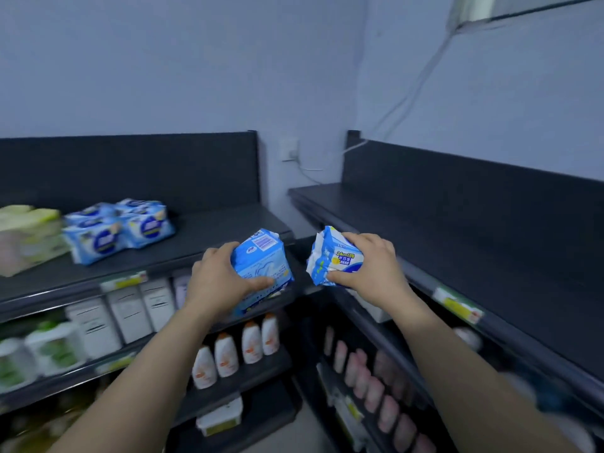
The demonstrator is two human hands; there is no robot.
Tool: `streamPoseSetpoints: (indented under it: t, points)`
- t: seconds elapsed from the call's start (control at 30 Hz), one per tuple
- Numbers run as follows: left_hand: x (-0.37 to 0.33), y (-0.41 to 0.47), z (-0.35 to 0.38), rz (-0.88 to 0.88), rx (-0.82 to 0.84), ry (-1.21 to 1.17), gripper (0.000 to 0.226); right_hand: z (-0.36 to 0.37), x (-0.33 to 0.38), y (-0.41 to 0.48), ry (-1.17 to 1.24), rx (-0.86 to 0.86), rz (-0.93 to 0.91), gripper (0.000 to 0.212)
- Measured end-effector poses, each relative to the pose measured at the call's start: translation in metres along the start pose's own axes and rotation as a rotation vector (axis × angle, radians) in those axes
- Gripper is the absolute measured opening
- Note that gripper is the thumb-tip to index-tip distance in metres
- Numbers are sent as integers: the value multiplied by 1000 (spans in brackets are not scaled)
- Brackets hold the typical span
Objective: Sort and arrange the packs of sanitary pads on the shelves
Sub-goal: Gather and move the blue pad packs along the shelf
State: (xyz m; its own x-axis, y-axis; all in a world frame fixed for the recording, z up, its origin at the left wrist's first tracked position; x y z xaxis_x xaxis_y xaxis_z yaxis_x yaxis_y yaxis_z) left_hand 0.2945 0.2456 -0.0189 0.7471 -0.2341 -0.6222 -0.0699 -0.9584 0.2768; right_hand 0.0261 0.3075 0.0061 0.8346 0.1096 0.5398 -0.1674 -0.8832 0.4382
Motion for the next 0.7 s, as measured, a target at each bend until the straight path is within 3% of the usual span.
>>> streamPoseSetpoints:
  t: [0.33, 0.7]
  points:
    - [134, 2, -93, -291, -199, 124, 94, 150, 114, 67, 110, 212, -215, 78]
    - [210, 59, -132, -493, -328, 247, 93, 262, 171, 154, 142, 321, -405, 80]
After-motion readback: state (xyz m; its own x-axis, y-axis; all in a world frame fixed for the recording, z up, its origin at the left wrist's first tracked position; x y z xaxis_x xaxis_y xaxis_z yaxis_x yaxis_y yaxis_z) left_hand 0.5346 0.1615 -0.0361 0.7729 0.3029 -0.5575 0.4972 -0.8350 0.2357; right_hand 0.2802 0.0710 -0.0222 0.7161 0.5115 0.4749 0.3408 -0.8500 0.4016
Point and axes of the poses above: each hand's wrist, its own y-axis towards the middle knuckle, its own z-axis out of the palm, x = y × z, the point moved 7 cm from there along y, towards the middle knuckle, and after that the axes turned 1 degree about y, right-handed, at the moved point
